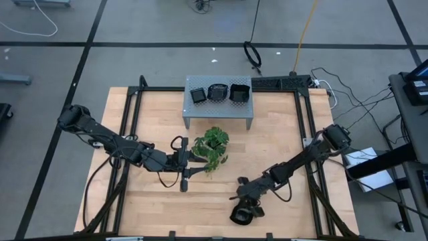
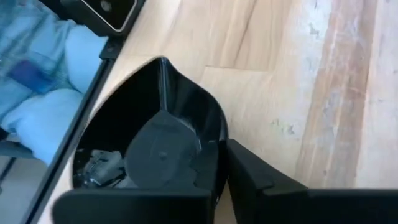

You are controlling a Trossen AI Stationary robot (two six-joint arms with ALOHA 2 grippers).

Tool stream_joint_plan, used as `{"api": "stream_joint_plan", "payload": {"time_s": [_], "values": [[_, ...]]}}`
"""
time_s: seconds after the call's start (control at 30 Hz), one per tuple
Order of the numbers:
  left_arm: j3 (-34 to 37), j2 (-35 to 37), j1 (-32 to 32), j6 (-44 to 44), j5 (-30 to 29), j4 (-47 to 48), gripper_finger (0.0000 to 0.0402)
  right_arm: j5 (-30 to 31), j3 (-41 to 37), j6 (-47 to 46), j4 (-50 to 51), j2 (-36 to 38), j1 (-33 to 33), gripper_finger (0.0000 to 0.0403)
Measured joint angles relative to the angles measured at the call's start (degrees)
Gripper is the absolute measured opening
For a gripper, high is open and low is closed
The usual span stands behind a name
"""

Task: Pick & Place Mini shaped plates
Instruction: Stack the black leaf shaped plate on top of the other black leaf shaped plate on the shelf

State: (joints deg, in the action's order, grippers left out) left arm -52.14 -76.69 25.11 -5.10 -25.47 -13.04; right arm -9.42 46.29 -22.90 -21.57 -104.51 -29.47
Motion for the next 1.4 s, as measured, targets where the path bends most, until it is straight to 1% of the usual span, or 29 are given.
{"api": "stream_joint_plan", "payload": {"time_s": [0.1, 0.37, 0.53, 0.6, 0.77, 0.97, 1.1, 1.2, 1.4], "values": [[0.0, 0.0, 0.0, 0.0, 0.0, 0.0, 0.0108, -1.9, 0.0, 0.0, -0.4, 0.0, 1.1, 0.0003], [0.0, 0.0, 0.0, 0.4, 0.0, 0.0, 0.0108, -4.4, 0.0, -0.1, -0.4, 0.0, 4.4, 0.0001], [0.0, 0.0, 0.0, 1.3, 0.0, -0.7, 0.0108, -4.4, 0.0, 0.0, 0.7, 0.0, 9.5, 0.0001], [0.0, 0.0, 0.0, 2.7, 0.0, -1.1, 0.0108, -4.6, 0.1, -0.3, 2.7, 0.2, 12.2, 0.0001], [0.0, 0.0, 0.0, 3.9, -0.1, -1.1, 0.0108, -4.6, 0.1, 0.8, 11.5, 3.0, 19.5, 0.0001], [0.0, 0.0, 0.0, 5.3, -0.1, -0.7, 0.0108, -3.9, -0.1, 3.0, 19.7, 9.7, 25.7, 0.0001], [0.0, 0.0, 0.0, 5.4, -0.1, 0.1, 0.0108, -4.0, 0.1, 2.6, 21.1, 14.8, 27.2, 0.0025], [0.0, 0.0, 0.0, 5.4, -0.1, 0.5, 0.0108, -4.0, -0.1, 3.0, 22.0, 17.9, 27.2, 0.0057], [0.0, 0.0, 0.0, 7.9, 0.1, 2.2, 0.0108, -3.9, 0.0, 7.5, 24.0, 24.4, 26.4, 0.0122]]}}
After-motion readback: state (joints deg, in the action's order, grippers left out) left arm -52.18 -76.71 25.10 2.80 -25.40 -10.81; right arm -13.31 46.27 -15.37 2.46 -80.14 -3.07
